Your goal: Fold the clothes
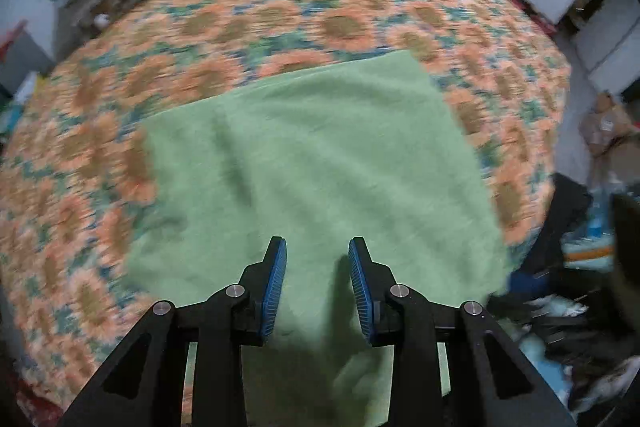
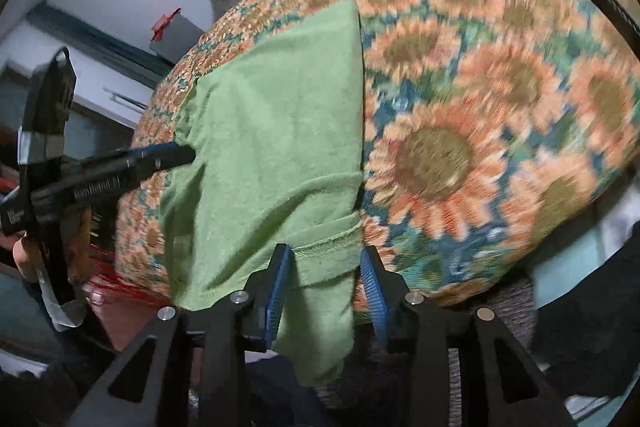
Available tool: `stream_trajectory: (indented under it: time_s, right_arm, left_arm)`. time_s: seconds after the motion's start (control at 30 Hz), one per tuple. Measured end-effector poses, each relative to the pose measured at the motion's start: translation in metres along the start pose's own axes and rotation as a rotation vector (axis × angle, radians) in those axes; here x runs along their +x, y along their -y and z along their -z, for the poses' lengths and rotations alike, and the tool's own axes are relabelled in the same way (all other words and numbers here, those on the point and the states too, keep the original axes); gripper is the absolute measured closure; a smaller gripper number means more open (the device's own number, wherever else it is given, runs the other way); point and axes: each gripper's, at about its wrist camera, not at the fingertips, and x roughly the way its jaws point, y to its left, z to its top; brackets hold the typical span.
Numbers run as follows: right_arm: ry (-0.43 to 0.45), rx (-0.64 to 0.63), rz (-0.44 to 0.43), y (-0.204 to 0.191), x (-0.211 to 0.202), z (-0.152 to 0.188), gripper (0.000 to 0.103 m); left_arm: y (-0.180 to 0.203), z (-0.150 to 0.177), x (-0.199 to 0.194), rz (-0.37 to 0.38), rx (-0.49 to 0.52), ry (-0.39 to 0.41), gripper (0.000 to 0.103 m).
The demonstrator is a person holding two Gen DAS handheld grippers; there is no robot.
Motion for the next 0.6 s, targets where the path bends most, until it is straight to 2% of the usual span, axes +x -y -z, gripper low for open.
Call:
stream_trajectory:
  time_s: [0.07, 0.13, 0.2, 0.27, 0.33, 0.37, 0.5, 0.6]
  right_arm:
    - [0.009, -0.022, -0.008, -0.001, 0.003, 0.005, 0.092]
    - [0.029, -0.044, 0.004, -0.002, -0.002, 0.011, 0.094]
    - [0.044, -0.037, 0.007, -0.004, -0.007, 0.016, 0.095]
    - [0.06, -0.03, 0.011, -0.006, -0.013, 0.022, 0.095]
    - [0.069, -0.025, 0.016, -0.008, -0.018, 0.03, 0.095]
    - [0.055, -0.025, 0.015, -0.009, -0.018, 0.035, 0.1]
    - [-0.022, -0.045, 0.015, -0.008, -0.014, 0.055, 0.101]
    - [0.039, -0.039, 0.025, -0.002, -0.027, 0.047, 0.099]
  left_arm:
    - [0.025, -0.014, 0.012, 0.035, 0.038, -0.018, 0.07]
    - [0.055, -0.017, 0.026, 0.025, 0.08, -0.023, 0.07]
    - [0.074, -0.029, 0.04, -0.03, 0.111, -0.035, 0.07]
    - [0.083, -0.039, 0.054, -0.086, 0.128, -0.053, 0.07]
    - [0.087, -0.044, 0.065, -0.108, 0.137, -0.073, 0.069]
    - [0.087, -0.047, 0.065, -0.104, 0.14, -0.078, 0.069]
    - [0.085, -0.053, 0.067, -0.074, 0.142, -0.094, 0.069]
    - [0.083, -0.061, 0.071, -0.056, 0.132, -0.104, 0.069]
